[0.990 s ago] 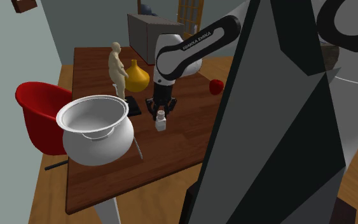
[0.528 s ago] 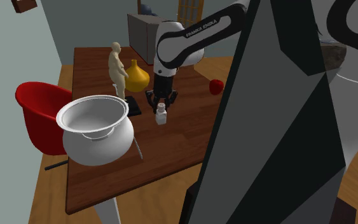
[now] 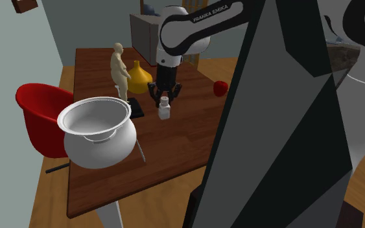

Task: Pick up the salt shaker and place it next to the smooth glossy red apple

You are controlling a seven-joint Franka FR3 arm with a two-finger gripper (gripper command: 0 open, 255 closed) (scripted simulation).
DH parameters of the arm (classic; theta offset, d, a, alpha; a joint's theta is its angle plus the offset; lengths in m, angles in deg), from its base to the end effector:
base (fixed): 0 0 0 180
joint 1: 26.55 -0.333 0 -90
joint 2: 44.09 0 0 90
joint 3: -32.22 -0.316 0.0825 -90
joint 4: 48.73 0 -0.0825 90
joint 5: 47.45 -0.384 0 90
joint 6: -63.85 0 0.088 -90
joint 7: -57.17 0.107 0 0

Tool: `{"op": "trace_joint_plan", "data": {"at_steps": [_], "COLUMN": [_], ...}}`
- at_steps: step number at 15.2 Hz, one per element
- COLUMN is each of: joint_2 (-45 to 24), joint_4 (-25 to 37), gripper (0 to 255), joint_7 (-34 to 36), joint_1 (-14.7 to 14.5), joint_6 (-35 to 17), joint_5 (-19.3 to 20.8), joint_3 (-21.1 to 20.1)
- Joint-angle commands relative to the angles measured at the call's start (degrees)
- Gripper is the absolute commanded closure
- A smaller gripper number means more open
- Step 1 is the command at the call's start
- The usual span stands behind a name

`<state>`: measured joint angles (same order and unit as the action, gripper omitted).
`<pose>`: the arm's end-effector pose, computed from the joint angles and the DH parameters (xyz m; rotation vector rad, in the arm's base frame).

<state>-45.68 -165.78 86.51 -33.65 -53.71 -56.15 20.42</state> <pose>0.5217 0.1867 0.4272 -2.9954 0.3822 0.1117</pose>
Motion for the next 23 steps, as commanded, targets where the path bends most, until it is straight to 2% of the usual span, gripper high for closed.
{"op": "trace_joint_plan", "data": {"at_steps": [1, 16, 23], "joint_2": [0.66, 2.97, 7.22], "joint_4": [0.83, 9.48, 4.86], "gripper": [255, 255, 255], "joint_7": [0.10, 1.21, -8.41], "joint_1": [0.05, 0.28, 4.78], "joint_6": [1.51, 12.39, 13.35], "joint_5": [-0.03, 0.10, 0.04], "joint_3": [0.04, 0.28, 5.38]}}
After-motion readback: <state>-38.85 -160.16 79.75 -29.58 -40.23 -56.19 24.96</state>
